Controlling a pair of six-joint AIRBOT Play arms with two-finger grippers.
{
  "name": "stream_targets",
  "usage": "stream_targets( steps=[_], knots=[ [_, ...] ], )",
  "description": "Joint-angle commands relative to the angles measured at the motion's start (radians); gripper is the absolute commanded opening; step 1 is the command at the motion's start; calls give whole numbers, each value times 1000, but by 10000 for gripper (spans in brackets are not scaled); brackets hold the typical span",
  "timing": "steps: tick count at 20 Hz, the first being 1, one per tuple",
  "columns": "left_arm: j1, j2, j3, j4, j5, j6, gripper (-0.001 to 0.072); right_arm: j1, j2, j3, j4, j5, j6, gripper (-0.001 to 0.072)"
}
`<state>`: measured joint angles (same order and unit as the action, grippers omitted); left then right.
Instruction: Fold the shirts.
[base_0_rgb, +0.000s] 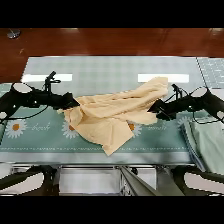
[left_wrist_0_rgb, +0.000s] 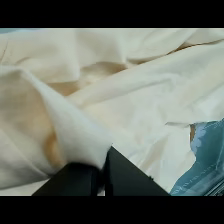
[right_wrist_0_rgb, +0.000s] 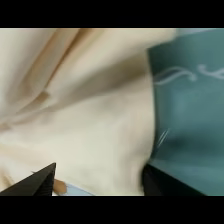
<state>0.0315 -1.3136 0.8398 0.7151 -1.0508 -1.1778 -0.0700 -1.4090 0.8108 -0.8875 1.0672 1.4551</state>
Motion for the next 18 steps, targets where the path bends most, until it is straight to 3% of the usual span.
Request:
stream_targets(
  steps=[1,2,3,4,6,9,14,18],
  knots=[
    [-1,0,6,-1,0,0,23,71,-49,16,38,-28,-23,598],
    [0,0,6,-1,0,0,23,87,-53,32,44,-34,-32,426],
    [0,0,10,-2,3,0,23,101,-54,57,45,-37,-49,100],
    [4,1,24,-1,-1,0,23,106,-54,88,43,-31,-61,27],
    [27,25,103,-2,-25,-1,23,87,-54,215,17,48,-56,26],
    [73,111,330,-51,-29,-5,22,40,-42,576,14,199,-37,26],
    [149,245,778,-72,45,-23,23,28,45,1206,-16,229,-4,26],
    [245,352,990,-63,48,-22,23,28,239,1311,-72,224,-25,26]
  ],
)
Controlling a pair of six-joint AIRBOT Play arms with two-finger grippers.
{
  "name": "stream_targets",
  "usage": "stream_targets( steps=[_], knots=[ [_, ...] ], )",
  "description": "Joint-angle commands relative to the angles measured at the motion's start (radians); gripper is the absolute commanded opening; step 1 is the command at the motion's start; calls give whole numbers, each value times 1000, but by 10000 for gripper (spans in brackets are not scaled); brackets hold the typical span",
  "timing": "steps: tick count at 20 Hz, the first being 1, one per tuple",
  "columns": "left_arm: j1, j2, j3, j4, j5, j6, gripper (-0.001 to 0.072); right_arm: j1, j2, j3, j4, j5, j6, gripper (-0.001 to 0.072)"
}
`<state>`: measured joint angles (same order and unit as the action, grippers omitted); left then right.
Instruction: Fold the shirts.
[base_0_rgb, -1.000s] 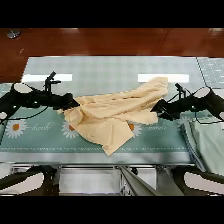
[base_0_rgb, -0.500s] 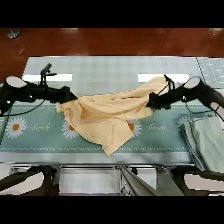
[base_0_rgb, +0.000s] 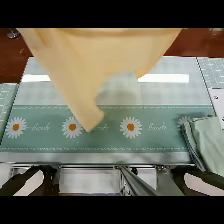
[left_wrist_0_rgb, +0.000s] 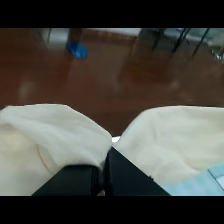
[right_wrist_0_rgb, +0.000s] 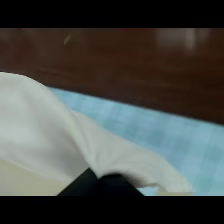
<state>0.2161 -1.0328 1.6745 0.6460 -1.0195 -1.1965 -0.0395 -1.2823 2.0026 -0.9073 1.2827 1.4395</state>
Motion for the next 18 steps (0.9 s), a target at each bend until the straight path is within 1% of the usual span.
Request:
stream_targets(
  steps=[1,5,8,9,10,12,15,18],
  knots=[
    [91,103,176,11,16,-3,23,-2,166,119,-82,25,-12,26],
    [232,251,183,40,-11,-1,23,-2,351,107,-188,83,-13,26],
    [248,348,183,176,-59,-2,22,-2,467,61,-242,94,-7,27],
    [237,378,183,239,-82,-5,22,-2,497,48,-255,105,0,27],
    [214,402,183,296,-105,-32,23,-2,521,35,-259,120,5,27],
    [130,433,182,382,-151,-58,22,-2,552,21,-272,169,18,26],
    [-7,441,160,413,-181,-58,23,-2,554,19,-280,196,26,27],
    [-49,427,95,414,-192,-62,22,-2,534,19,-277,211,31,27]
  ],
)
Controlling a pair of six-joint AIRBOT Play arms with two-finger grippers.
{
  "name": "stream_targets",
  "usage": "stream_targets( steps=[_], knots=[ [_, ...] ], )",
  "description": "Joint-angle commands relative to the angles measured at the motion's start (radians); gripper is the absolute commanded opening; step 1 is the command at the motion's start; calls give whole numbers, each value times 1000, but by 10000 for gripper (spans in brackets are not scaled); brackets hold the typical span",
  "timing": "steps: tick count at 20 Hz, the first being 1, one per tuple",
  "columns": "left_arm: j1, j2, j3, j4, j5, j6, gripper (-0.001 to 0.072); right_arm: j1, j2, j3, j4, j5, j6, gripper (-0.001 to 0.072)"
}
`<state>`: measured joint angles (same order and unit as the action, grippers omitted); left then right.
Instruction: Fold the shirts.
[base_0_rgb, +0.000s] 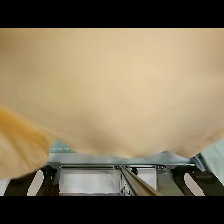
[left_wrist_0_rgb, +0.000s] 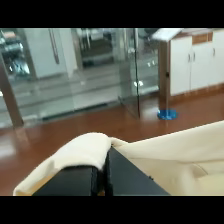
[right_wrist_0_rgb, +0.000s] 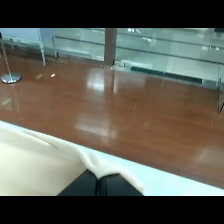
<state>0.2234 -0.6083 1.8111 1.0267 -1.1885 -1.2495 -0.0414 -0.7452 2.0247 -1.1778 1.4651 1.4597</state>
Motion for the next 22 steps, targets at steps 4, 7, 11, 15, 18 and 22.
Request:
stream_targets(
  steps=[4,7,11,15,18,22],
  knots=[
    [-54,-40,-172,29,-28,-30,23,0,-84,-17,-6,134,28,27],
    [-56,-127,-304,19,-25,-38,23,0,-150,-126,-13,119,3,27],
    [-66,-367,-384,-50,37,-33,23,0,-291,-295,-39,-66,-14,27],
    [-132,-629,-383,-67,206,-19,23,-3,-551,-320,-34,-258,0,27],
    [-160,-778,-382,-95,341,-20,23,-8,-738,-276,2,-387,40,26],
    [-163,-927,-382,-208,412,-24,23,-8,-945,-190,25,-517,133,27]
  ],
)
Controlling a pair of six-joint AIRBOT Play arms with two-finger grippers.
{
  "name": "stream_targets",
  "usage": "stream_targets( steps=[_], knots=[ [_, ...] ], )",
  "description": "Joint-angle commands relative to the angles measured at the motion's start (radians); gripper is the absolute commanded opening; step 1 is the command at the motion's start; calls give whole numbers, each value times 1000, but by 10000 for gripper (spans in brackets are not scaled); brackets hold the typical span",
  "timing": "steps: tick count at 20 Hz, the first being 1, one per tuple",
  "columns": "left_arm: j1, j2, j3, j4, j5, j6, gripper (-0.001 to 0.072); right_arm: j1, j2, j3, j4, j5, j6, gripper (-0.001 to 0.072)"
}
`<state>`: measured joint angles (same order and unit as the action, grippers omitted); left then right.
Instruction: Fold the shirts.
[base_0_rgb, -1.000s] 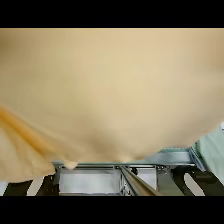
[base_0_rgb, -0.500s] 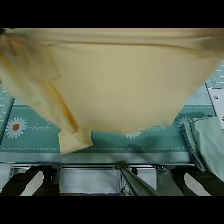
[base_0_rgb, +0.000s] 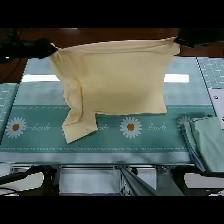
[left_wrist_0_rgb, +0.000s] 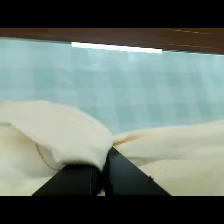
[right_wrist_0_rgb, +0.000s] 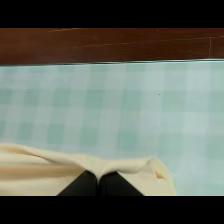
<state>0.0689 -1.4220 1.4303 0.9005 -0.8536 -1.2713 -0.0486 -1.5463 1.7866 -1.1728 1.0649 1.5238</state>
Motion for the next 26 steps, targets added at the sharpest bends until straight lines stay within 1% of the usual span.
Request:
stream_targets(
  steps=[1,2,3,4,5,6,8,9,10,11,12,13,14,15,16,18,19,21,26],
  knots=[
    [-9,-141,-2,-105,71,-14,23,0,-191,71,28,-116,81,28],
    [-9,-165,-2,-135,56,-17,24,-2,-234,84,51,-113,84,28],
    [-9,-183,-2,-151,38,-17,58,-6,-265,86,87,-106,85,31],
    [-9,-195,-2,-153,20,-16,257,-18,-292,86,134,-92,88,132],
    [-5,-198,-2,-151,-1,-16,627,-35,-311,86,184,-63,84,380],
    [11,-198,0,-149,-50,-16,704,-56,-320,87,220,-21,69,624],
    [79,-197,33,-105,-246,-18,702,-120,-313,87,231,131,19,632],
    [122,-197,48,-63,-362,-51,701,-160,-305,86,210,227,4,632],
    [169,-195,45,-14,-479,-94,700,-203,-297,86,172,339,-9,632],
    [208,-188,25,21,-573,-95,700,-240,-290,85,121,460,-27,631],
    [241,-166,-33,32,-626,-94,699,-268,-275,65,69,550,-43,630],
    [263,-124,-129,31,-625,-88,700,-288,-245,14,37,577,-54,630],
    [270,-72,-241,20,-595,-74,700,-302,-201,-63,34,553,-63,630],
    [266,-11,-377,-19,-549,-40,700,-310,-143,-166,46,473,-69,630],
    [254,45,-504,-89,-507,15,700,-309,-89,-268,77,380,-73,630],
    [228,137,-724,-270,-421,138,699,-288,13,-473,225,237,-168,630],
    [219,161,-798,-348,-373,197,700,-272,54,-556,281,183,-193,630],
    [209,163,-864,-456,-325,272,700,-238,99,-653,314,139,-202,630],
    [127,140,-868,-467,-199,272,700,-158,113,-692,312,150,-219,629]
  ],
)
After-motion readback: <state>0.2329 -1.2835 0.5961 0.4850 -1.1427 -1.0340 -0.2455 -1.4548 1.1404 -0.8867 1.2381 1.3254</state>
